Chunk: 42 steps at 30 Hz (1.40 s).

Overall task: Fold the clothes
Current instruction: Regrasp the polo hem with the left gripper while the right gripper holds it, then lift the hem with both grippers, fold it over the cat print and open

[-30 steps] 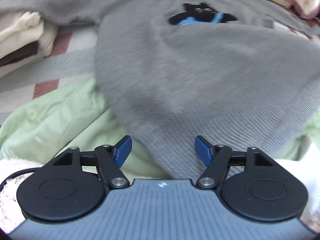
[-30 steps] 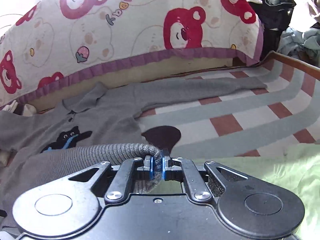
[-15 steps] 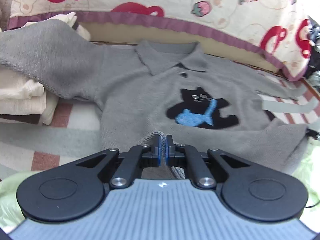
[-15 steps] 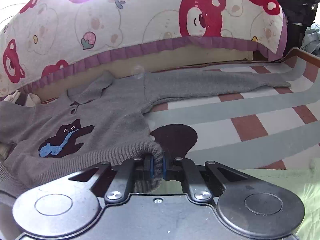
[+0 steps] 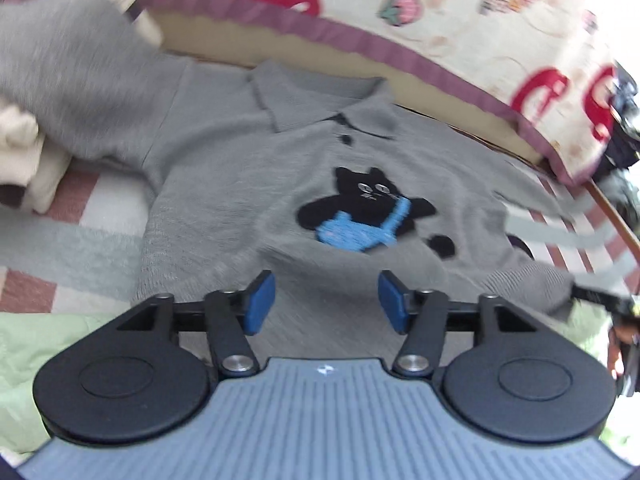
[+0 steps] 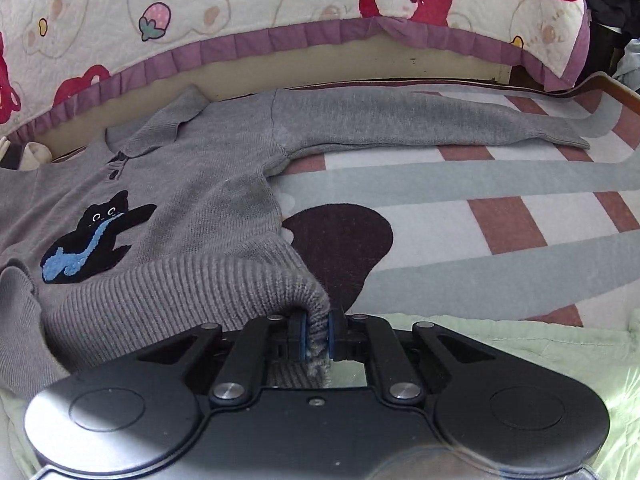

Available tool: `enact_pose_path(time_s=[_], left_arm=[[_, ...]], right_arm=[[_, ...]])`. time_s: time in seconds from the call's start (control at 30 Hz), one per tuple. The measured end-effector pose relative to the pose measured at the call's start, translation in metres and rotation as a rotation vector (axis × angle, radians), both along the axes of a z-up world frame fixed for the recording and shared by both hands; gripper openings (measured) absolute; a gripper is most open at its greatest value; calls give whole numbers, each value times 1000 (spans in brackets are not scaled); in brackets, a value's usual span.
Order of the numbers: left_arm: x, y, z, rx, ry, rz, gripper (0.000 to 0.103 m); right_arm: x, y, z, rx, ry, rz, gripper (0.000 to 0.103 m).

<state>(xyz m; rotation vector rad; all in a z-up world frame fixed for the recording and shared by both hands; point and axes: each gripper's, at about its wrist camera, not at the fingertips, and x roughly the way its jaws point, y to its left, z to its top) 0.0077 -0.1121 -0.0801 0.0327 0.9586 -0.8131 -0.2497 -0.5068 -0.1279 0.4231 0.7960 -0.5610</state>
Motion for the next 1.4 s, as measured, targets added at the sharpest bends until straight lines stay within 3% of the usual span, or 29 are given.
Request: enact_pose_path(time_s=[0.1,0.2,0.3,0.37,0.47,0.63,0.67,0.7,0.73,0.77,0.87,1.0,1.07,1.13,1.3,1.4], left_arm=[[-10,-20,0,46,-49,-9,64],[-11,-49,-8,112,-193,-25,64],[1,-75,-21,235,-325,-81,68],[17,-88,-30,267,-289,-139,72],[40,-103,-46,301,-149,-230,75],[57,-110,-71,359,-22,-275,90],[59,-105,-73,330,7,-265,83],[59,-100,-73,293,34,-254,50],[57,-93,-70,254,49,-235,31],[51,-83,-61,226,29,-208,13],[25,-48,-23,152,-81,-122,10],[-36,23,53,19,-218,10,10],[-65,60,84,-38,-232,86,10],[-83,87,92,-52,-218,141,10],[-100,105,68,-19,-106,211,8],[-120,111,68,-1,-154,270,8]], right_arm=[[0,-1,-4,10,3,-1,11],[-2,-3,-7,14,5,2,11],[-6,-3,-4,-6,-3,19,11],[-9,-1,-2,-28,-9,36,10],[-9,4,-1,-74,7,67,10],[-5,17,-3,-152,27,139,17],[-5,21,-4,-187,24,162,21],[-4,24,-6,-215,17,183,21],[-8,25,-4,-218,-12,192,10],[-18,27,9,-212,-59,178,8],[-51,34,46,-192,-202,135,6],[-109,66,110,-176,-378,89,4],[-129,97,128,-225,-367,102,2],[-135,105,121,-209,-323,98,2],[-144,103,96,-132,-232,68,2],[-150,101,81,-86,-178,51,1]])
